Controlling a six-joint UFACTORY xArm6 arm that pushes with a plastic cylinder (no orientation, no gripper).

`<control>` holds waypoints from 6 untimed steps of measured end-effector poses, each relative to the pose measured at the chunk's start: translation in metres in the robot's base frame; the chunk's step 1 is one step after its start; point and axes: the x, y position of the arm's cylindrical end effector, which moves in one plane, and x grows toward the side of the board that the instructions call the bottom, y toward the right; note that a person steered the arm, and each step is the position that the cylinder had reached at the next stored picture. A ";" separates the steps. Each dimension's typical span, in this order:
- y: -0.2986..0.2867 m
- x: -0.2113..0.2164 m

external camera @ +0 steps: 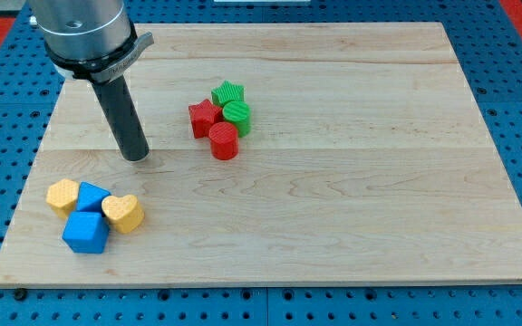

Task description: Move the green blocks and red circle slightly top left side

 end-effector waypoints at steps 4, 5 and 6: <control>0.114 0.009; 0.164 0.000; 0.156 -0.014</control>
